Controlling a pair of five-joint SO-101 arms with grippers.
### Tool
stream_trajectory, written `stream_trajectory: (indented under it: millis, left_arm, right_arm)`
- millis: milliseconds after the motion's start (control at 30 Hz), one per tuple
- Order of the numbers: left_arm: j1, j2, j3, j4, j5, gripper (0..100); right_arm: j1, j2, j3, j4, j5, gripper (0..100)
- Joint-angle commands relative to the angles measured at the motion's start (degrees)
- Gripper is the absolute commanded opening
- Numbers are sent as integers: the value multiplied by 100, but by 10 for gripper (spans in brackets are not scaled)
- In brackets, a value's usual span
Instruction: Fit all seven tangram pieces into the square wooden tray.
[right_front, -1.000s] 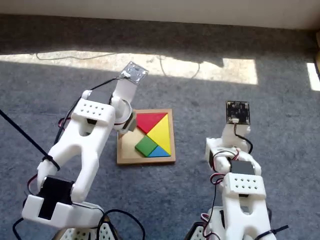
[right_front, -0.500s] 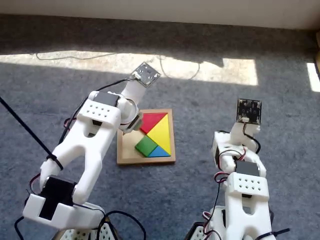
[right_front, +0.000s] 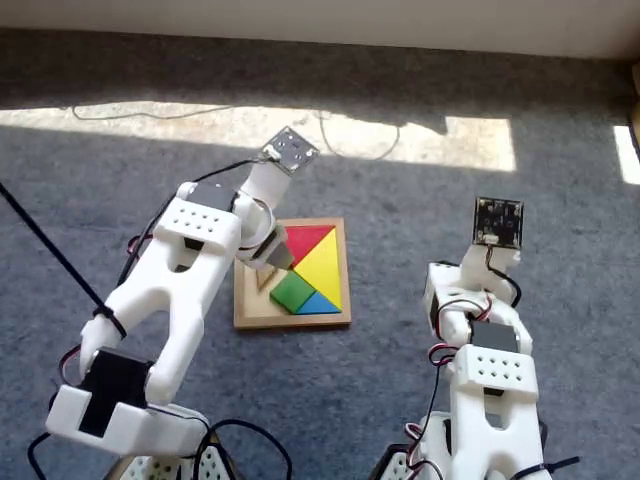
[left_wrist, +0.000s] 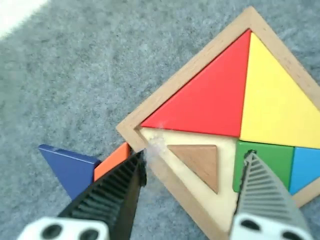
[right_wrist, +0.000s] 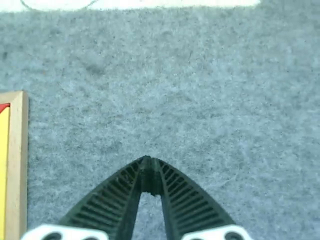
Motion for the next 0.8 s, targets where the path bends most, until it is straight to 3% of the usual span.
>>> stream_trajectory:
  millis: [0, 233, 500, 767]
  left_arm:
    - [-374, -602, -31, -9, 158, 298]
    - [-980, -312, 101, 70, 185, 298]
    - [-980, 875, 207, -589, 642, 298]
    - [-690, 1068, 110, -598, 642, 298]
  right_arm:
    - [13, -92, -40, -145, 18, 10]
    - [-101, -92, -31, -145, 44, 10]
    - [-224, -92, 119, -163, 62, 10]
    - [-224, -92, 119, -163, 62, 10]
